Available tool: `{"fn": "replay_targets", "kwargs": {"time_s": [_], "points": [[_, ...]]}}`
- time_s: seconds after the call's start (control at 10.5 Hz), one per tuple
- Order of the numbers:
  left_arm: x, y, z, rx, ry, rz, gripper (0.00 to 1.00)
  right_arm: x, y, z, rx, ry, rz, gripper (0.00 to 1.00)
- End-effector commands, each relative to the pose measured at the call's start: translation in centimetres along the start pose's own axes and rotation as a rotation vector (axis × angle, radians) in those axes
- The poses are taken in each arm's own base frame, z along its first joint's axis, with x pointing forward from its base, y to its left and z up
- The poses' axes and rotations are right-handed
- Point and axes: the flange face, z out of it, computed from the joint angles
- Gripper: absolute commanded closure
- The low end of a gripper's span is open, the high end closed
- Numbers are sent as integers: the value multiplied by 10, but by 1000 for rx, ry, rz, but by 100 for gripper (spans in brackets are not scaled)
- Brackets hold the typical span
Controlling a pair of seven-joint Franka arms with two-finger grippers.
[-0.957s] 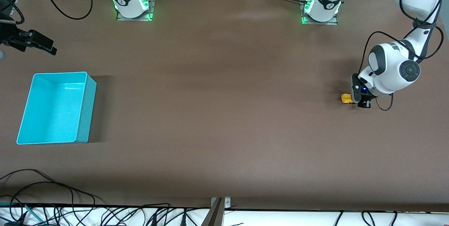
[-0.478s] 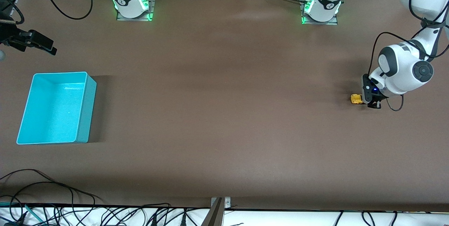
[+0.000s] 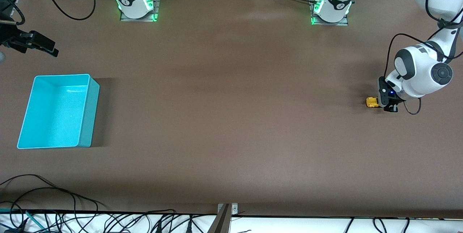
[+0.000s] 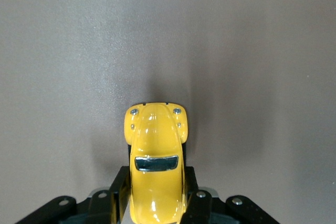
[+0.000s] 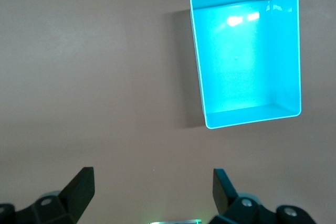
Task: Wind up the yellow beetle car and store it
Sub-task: 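Open the left gripper, releasing the car to roll toward the bin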
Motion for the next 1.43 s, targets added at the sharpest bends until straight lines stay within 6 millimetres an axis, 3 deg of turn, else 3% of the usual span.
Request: {"fn": "replay_targets", "kwargs": {"time_s": [0.0, 0.1, 1.05, 1.34], "points": [[-5, -7, 25, -12, 0, 1, 63, -2, -1, -7, 10, -2, 4, 0], [-7, -18, 15, 13, -8, 7, 1, -3, 0, -7, 10, 0, 4, 0], [-5, -19, -9, 43, -8, 4, 0, -3, -2, -7, 9, -2, 1, 0], [-8, -17, -64, 128, -14, -4, 0, -3, -1, -7, 10, -2, 2, 0]]}}
